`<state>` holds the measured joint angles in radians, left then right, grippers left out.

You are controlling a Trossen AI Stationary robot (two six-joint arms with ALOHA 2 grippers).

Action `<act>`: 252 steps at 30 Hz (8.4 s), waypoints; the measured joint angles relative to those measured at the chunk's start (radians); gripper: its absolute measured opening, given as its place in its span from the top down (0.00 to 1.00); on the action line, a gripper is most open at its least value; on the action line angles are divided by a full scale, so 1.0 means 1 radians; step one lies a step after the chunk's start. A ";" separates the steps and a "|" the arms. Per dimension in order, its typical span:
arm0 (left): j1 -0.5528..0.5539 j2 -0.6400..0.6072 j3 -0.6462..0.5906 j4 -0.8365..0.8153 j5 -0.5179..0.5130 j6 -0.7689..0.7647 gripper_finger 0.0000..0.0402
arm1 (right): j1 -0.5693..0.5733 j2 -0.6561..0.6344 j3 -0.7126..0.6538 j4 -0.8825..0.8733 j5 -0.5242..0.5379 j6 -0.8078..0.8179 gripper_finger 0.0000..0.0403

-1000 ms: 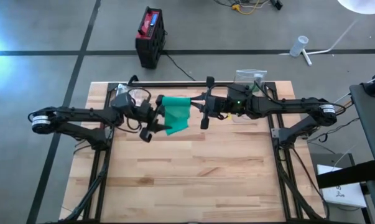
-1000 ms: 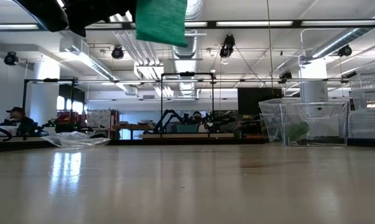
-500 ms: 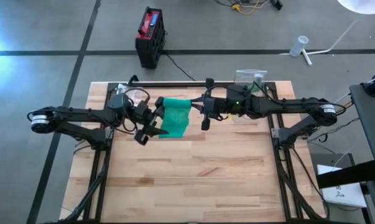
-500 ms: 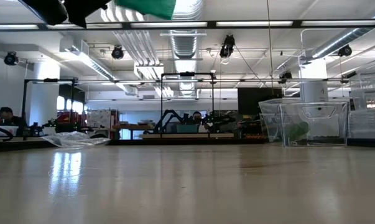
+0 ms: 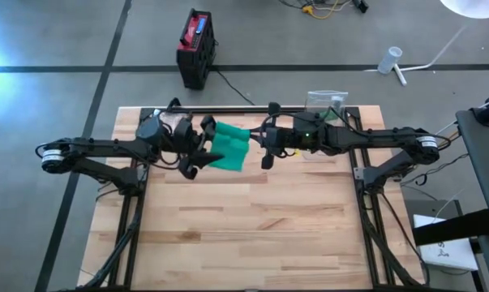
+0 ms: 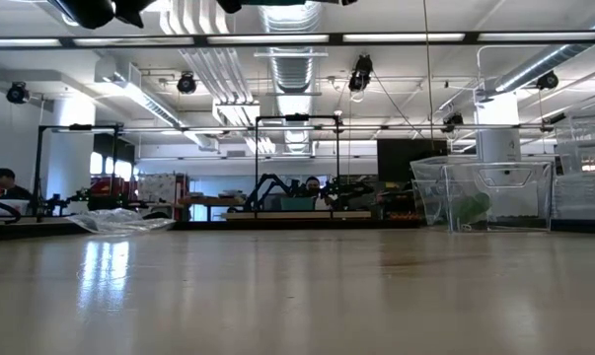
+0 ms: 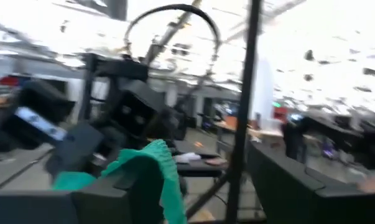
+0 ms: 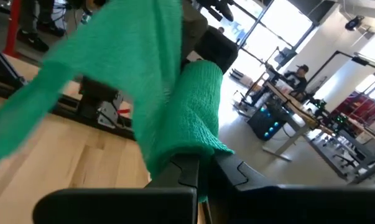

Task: Roll bandage
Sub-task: Roll the dark green bandage

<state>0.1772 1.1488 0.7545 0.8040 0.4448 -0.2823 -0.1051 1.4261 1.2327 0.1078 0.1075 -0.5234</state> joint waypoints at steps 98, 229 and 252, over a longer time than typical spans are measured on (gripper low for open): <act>0.129 0.648 0.070 -0.332 0.411 -0.799 0.05 | 0.165 0.182 -0.273 -0.228 -0.303 0.273 0.99; -0.038 -0.080 -0.061 -0.300 -0.357 0.531 1.00 | 0.081 0.068 -0.081 0.028 -0.561 0.459 0.99; -0.058 -0.132 -0.063 -0.503 -0.298 0.395 1.00 | 0.089 0.063 0.020 0.022 -0.464 0.259 0.99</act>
<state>0.1189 1.0167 0.6918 0.3005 0.1471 0.1128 -0.0166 1.4889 1.2529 0.1303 -0.3569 -0.2648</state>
